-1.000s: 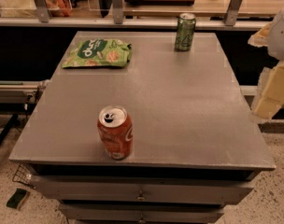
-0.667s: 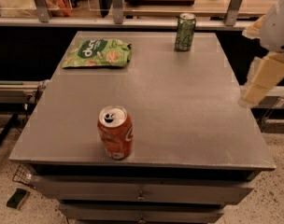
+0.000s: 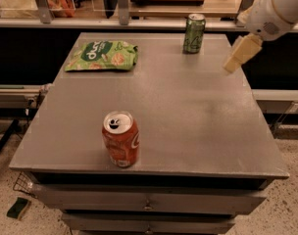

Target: Move green can near coke can

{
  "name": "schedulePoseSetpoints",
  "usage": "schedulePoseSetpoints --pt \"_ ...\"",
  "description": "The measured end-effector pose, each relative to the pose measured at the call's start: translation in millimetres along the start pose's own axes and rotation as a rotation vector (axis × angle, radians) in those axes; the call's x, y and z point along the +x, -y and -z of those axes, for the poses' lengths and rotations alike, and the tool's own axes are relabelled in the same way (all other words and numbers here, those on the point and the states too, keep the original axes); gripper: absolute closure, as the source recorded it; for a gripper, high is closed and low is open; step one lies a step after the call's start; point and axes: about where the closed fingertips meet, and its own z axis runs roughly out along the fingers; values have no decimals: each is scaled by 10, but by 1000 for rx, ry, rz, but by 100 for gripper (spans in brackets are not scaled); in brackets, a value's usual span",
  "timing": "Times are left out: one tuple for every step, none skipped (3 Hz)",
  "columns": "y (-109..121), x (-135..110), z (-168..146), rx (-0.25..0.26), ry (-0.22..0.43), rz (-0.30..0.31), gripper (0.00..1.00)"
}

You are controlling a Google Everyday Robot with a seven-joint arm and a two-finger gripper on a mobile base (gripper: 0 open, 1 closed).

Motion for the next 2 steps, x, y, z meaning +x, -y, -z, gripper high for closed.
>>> schedulePoseSetpoints --pt "429 33 -474 -2 76 -115 0" --pt "740 -135 -962 -34 199 -259 0"
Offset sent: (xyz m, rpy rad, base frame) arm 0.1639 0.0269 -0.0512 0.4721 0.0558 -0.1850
